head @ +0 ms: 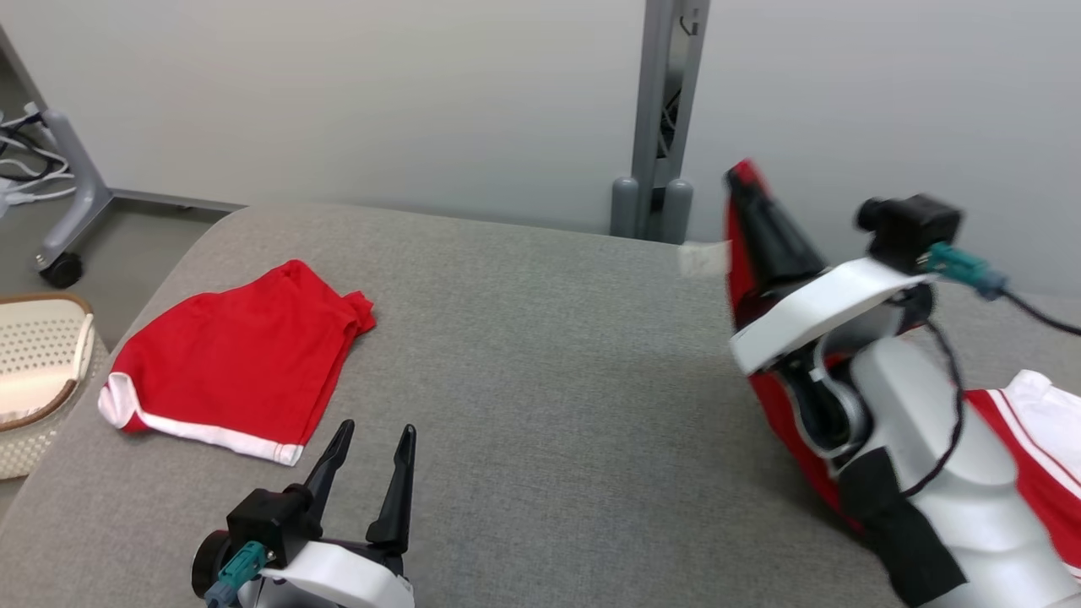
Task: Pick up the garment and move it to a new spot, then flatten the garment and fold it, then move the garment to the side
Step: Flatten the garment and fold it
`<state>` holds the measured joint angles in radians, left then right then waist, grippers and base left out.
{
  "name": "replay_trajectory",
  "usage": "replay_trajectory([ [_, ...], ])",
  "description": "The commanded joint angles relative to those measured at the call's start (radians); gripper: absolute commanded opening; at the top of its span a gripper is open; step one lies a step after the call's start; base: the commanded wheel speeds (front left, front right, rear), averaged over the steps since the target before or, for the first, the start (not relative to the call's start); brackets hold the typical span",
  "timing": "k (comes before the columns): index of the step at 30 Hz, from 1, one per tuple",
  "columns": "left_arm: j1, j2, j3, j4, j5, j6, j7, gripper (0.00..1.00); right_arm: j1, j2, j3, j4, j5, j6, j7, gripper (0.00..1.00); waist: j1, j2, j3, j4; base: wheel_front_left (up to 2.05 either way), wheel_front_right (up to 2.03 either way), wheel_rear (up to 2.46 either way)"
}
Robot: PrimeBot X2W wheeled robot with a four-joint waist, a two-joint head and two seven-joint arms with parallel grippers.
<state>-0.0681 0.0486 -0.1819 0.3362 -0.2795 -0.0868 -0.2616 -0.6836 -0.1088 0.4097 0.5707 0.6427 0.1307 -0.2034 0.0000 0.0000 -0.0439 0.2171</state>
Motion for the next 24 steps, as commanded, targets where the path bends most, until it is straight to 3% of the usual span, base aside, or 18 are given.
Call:
replay_trajectory([
  [1, -0.019, 0.004, -0.006, 0.003, -0.005, 0.004, -0.004, 1.0, 0.012, 0.012, 0.05, 0.022, 0.034, 0.0, -0.005, 0.0, 0.0, 0.0, 0.012, 0.022, 0.0, 0.0, 0.0],
  [9, -0.025, 0.004, -0.031, 0.009, -0.019, 0.009, -0.004, 1.0, -0.035, 0.051, 0.276, 0.08, 0.132, 0.0, -0.041, 0.0, 0.0, 0.0, 0.032, 0.067, 0.0, 0.0, 0.0],
  [17, -0.02, 0.004, -0.049, 0.001, -0.029, 0.014, -0.004, 1.0, -0.081, 0.057, 0.39, 0.146, 0.181, 0.0, -0.061, 0.0, 0.0, 0.0, 0.041, 0.085, 0.0, 0.0, 0.0],
  [18, -0.02, 0.004, -0.051, 0.002, -0.029, 0.014, -0.004, 1.0, -0.084, 0.057, 0.413, 0.169, 0.184, 0.0, -0.06, 0.25, 0.0, 0.0, 0.042, 0.086, 0.0, 0.0, 0.0],
  [19, -0.02, 0.004, -0.053, 0.004, -0.03, 0.015, -0.004, 1.0, -0.088, 0.056, 0.433, 0.193, 0.187, 0.0, -0.055, 1.0, 0.0, 0.0, 0.042, 0.086, 0.0, 0.0, 0.0],
  [24, -0.018, 0.004, -0.055, 0.011, -0.027, 0.018, -0.004, 1.0, -0.095, 0.056, 0.518, 0.271, 0.238, 0.0, -0.012, 1.0, 0.0, 0.0, 0.035, 0.071, 0.0, 0.0, 0.0],
])
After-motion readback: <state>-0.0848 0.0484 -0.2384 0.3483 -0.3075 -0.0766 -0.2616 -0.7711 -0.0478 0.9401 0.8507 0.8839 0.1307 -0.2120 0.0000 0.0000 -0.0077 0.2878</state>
